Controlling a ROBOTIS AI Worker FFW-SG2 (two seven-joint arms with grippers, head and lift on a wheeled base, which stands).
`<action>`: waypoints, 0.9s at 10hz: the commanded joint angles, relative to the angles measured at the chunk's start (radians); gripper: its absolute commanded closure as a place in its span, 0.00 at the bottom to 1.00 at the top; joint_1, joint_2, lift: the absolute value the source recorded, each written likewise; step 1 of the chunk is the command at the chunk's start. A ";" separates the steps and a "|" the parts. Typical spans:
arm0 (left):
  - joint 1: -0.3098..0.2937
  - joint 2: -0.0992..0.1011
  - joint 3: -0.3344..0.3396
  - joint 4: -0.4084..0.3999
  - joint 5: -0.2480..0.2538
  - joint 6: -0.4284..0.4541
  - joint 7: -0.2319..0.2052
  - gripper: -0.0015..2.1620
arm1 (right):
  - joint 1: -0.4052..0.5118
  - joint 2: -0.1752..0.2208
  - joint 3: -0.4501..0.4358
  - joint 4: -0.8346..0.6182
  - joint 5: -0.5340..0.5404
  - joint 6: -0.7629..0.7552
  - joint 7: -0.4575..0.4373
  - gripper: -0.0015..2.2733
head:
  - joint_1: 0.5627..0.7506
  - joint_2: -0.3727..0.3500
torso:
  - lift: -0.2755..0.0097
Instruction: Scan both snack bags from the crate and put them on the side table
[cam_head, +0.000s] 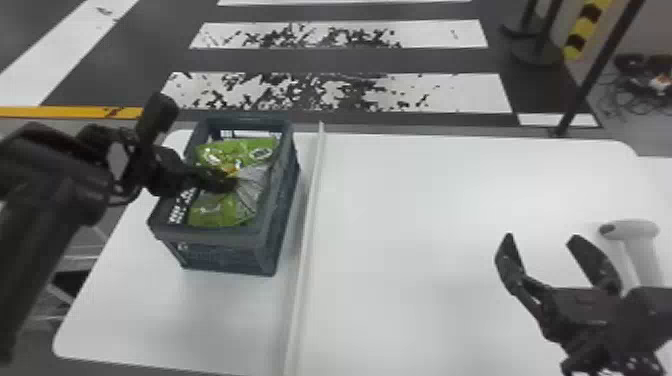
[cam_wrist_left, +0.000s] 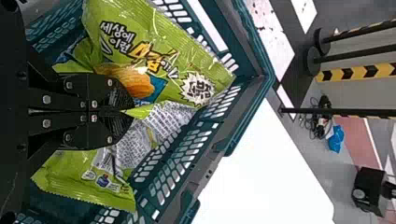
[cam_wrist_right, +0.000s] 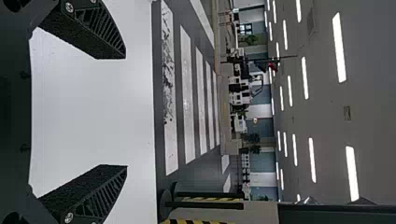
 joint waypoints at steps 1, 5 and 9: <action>0.029 0.004 0.062 -0.035 0.025 0.000 -0.014 0.99 | 0.000 0.001 0.000 -0.001 0.000 0.000 0.000 0.04 | 0.70 0.64 | 0.66; 0.081 0.013 0.160 -0.093 0.118 0.000 -0.042 0.99 | 0.000 0.007 0.003 -0.001 0.011 0.012 0.000 0.04 | 0.70 0.66 | 0.66; 0.092 0.011 0.175 -0.087 0.144 -0.006 -0.055 0.99 | 0.003 0.005 0.005 -0.003 0.013 0.012 0.000 0.04 | 0.70 0.67 | 0.66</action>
